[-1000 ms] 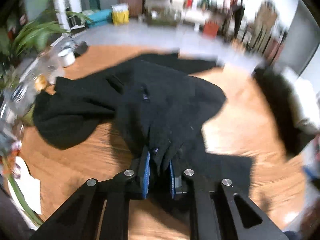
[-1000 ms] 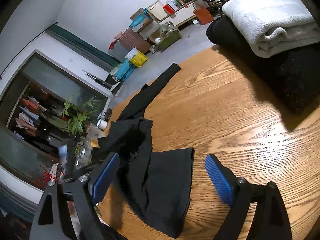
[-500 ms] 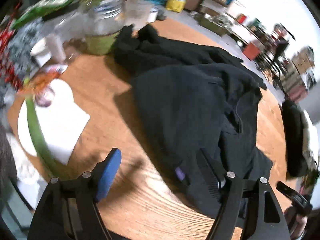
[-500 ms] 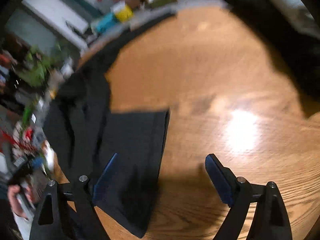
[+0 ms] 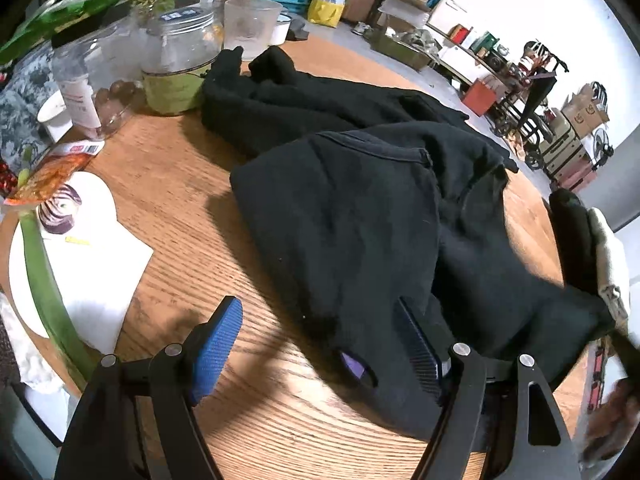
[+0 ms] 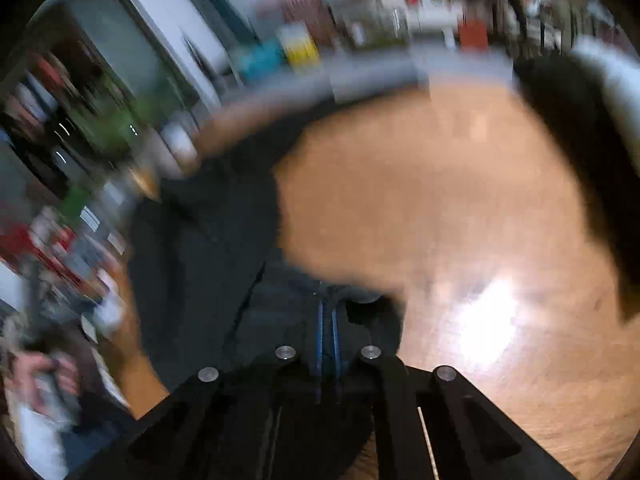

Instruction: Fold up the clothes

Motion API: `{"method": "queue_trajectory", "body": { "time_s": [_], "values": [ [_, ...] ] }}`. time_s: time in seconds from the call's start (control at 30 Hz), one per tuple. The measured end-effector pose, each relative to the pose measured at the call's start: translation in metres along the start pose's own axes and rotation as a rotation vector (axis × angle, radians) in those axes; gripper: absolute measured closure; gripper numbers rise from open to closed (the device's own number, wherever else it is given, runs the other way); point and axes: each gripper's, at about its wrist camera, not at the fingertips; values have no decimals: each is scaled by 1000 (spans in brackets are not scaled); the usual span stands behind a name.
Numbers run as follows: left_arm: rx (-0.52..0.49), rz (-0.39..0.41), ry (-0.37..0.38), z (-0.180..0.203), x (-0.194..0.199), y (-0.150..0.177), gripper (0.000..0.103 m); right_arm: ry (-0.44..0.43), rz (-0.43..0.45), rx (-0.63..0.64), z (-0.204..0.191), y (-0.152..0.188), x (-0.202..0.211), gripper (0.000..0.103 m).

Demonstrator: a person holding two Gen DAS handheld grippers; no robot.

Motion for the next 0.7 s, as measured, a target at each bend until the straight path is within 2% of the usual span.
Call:
{"method": "queue_trajectory", "body": {
  "time_s": [0.07,0.1,0.13,0.17,0.2,0.23,0.27,0.3,0.37,0.47,0.63,0.7],
  "values": [
    [-3,-1,-4,2,0,0,25,11,164,-77,16,-16,51,99],
    [-9,-6,-7,4,-2,0,25,98,252,-114,28,-19,69,99],
    [-16,-12,-8,7,-4,0,25,232,351,-147,41,-20,84,98],
    [-26,-18,-12,10,-6,0,25,336,389,-172,52,-20,87,90],
    [-38,-24,-19,13,-8,0,25,439,387,-197,63,-19,84,50],
    [-49,-30,-25,17,-10,0,25,492,378,-219,73,-18,81,37],
    [-61,-37,-30,22,-13,0,25,444,346,-239,81,-16,79,31],
    [-74,-46,-34,28,-16,1,25,388,303,-254,88,-13,75,32],
    [-105,-63,-29,43,-22,2,25,337,234,-250,90,-11,67,30],
    [-185,-89,-17,76,-31,5,25,307,154,-208,91,-6,57,21],
    [-347,-127,10,139,-49,0,25,236,23,-222,105,2,39,20],
    [-414,-158,-17,163,-62,-6,25,208,-2,-253,111,7,37,20]
  ]
}}
Point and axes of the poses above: each gripper's, at about its wrist camera, not at the fingertips, and x roughly against the way its jaws point, z to its right, y to its underside, and after that the axes turned 9 degrees about -x, right-handed
